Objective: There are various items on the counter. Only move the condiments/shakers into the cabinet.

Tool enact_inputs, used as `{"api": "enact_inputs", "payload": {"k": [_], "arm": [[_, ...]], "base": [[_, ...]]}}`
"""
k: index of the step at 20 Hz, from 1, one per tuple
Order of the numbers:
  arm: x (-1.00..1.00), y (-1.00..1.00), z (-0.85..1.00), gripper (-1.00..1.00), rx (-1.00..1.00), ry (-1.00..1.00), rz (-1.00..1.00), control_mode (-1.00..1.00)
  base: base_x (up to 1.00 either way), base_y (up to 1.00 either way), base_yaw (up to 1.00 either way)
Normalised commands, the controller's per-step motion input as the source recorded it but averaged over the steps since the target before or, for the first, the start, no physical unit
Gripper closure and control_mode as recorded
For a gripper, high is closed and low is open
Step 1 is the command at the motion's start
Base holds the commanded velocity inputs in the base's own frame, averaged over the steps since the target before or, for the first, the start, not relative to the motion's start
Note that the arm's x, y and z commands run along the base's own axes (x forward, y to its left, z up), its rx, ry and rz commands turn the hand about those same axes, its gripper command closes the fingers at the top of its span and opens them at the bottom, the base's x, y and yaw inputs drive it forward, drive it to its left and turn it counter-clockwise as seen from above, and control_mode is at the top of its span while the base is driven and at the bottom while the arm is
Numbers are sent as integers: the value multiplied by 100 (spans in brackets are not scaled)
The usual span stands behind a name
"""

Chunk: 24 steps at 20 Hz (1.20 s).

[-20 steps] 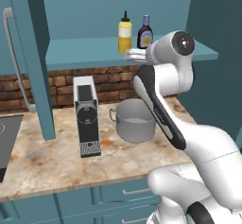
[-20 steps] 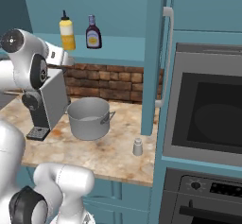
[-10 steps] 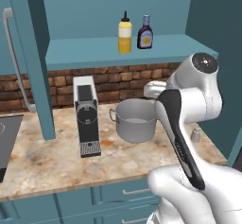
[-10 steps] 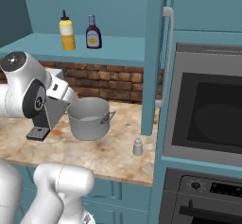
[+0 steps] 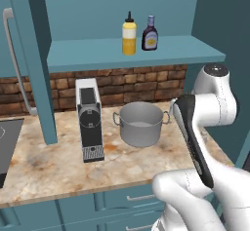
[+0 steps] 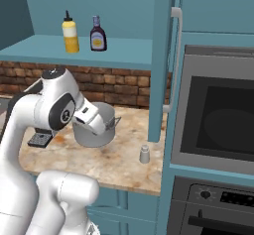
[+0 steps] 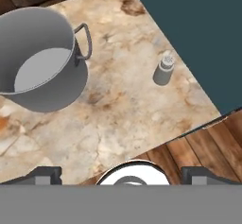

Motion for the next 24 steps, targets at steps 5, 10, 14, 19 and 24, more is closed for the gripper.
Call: {"api": "enact_inputs", "payload": {"k": [5, 10, 14, 19, 24], "arm": [[44, -52, -18, -100, 0, 11, 0, -100], [25, -52, -32, -100, 0, 5, 0, -100], [4, -60, -51, -100, 0, 0, 0, -100], [1, -48, -40, -100, 0, 0, 0, -100], [5, -16, -31, -100, -4, -9, 1, -100]], "base": [[0, 0, 0], [0, 0, 0], [0, 0, 0], [0, 0, 0], [0, 0, 0]]}}
